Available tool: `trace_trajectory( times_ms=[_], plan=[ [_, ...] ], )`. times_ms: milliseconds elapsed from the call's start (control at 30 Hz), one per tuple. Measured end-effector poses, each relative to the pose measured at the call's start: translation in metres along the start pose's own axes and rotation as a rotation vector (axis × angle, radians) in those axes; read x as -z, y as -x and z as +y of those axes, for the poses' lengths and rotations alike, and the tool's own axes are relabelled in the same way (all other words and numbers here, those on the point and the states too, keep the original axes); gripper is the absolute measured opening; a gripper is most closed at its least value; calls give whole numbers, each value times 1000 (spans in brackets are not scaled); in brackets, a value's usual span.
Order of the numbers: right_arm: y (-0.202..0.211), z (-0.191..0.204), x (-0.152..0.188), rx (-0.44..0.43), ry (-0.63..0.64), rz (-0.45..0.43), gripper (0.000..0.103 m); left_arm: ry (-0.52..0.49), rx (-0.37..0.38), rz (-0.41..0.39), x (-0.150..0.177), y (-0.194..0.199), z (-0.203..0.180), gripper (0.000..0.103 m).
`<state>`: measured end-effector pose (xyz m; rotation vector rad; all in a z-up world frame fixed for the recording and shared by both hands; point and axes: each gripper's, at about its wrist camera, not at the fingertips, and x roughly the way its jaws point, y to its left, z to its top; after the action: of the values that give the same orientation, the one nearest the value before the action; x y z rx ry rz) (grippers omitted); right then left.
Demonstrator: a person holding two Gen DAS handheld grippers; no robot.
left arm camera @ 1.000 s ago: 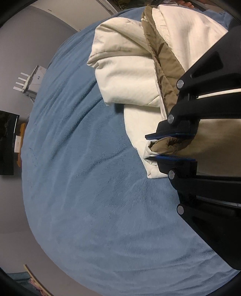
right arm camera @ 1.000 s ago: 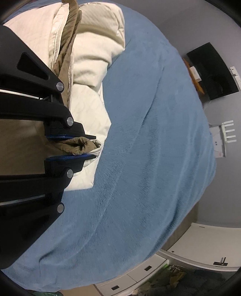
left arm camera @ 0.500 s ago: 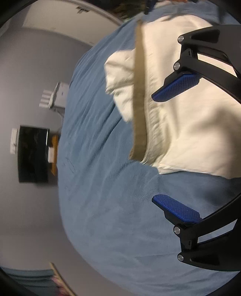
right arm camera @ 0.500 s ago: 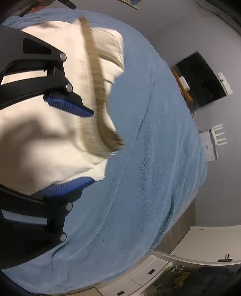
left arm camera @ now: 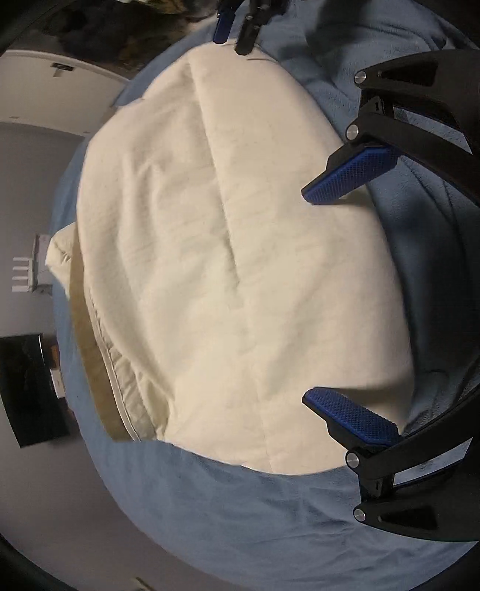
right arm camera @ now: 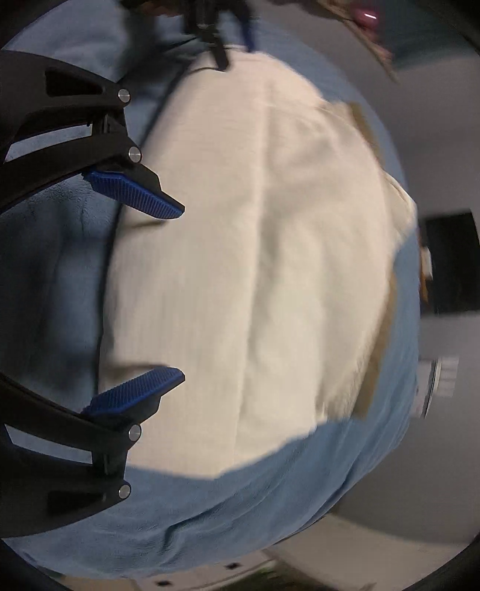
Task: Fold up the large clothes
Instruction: 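Lay the hem over the hood and open both grippers, then press the folded jacket flat with both open grippers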
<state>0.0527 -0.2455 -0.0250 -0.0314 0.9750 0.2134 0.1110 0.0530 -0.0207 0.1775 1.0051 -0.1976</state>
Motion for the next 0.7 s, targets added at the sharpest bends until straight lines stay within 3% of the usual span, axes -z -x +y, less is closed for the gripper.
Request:
trace_trajectory(
  times_ms=[233, 400, 567, 700],
  plan=[
    [-32, 8, -25, 28, -53, -62, 84, -21, -7, -42, -27, -31, -10, 98],
    [-61, 1, -69, 38, -89, -71, 85, -10, 10, -38, -64, -63, -5, 98],
    [-87, 1, -113, 58, -95, -77, 86, 3, -22, -43, -115, -85, 4, 98],
    [-112, -5, -148, 67, -117, -21, 87, 18, -47, -15, -147, -101, 14, 98]
  ],
)
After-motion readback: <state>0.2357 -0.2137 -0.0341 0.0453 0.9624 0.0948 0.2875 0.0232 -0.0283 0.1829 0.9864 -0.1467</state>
